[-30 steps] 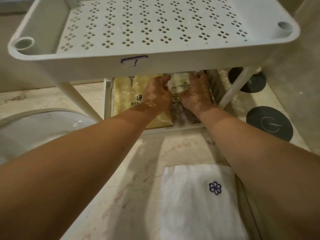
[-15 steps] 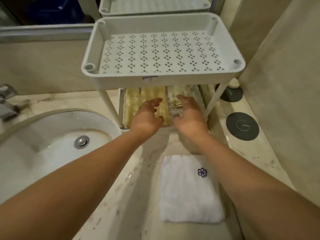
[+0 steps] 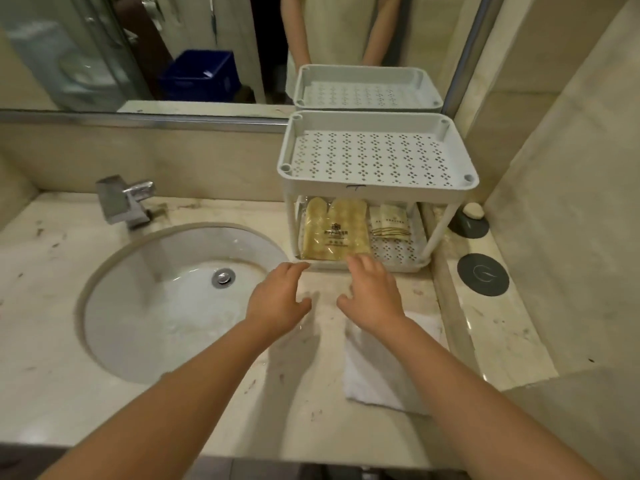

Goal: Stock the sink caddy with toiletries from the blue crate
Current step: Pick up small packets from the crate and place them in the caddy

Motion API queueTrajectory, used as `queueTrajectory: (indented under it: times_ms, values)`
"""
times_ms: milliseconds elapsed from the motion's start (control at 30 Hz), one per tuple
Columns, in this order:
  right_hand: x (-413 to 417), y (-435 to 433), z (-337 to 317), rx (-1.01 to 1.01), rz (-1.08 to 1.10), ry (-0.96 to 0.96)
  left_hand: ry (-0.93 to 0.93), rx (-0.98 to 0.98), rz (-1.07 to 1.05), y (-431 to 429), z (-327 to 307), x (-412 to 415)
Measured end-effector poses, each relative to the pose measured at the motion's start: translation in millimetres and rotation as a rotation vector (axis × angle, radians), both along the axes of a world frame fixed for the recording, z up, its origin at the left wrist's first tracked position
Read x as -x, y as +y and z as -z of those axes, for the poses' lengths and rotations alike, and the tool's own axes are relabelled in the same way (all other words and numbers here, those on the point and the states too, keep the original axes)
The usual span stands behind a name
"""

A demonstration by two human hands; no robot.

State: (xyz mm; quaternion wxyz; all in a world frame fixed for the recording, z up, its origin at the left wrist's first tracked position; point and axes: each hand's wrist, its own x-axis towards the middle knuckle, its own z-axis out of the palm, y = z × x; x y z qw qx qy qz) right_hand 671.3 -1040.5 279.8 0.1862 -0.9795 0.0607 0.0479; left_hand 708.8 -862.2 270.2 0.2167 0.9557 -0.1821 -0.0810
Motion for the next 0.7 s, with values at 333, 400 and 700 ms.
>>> queueTrajectory:
  times_ms: [333,400,700]
  values:
    - [-6.4,79.9,-5.3,0.048,-0.289,0.017,-0.066,-0.135,-0.225,95.5,-6.8,40.4]
    - [-9.5,101.6,-5.1,0.057,-0.348,0.030,-0.068,-0.154,-0.290,117.0,-7.1,49.8]
    - [-4.7,211.2,-7.9,0.112,-0.657,0.047,-0.044,-0.154,-0.577,209.9,-8.3,105.7]
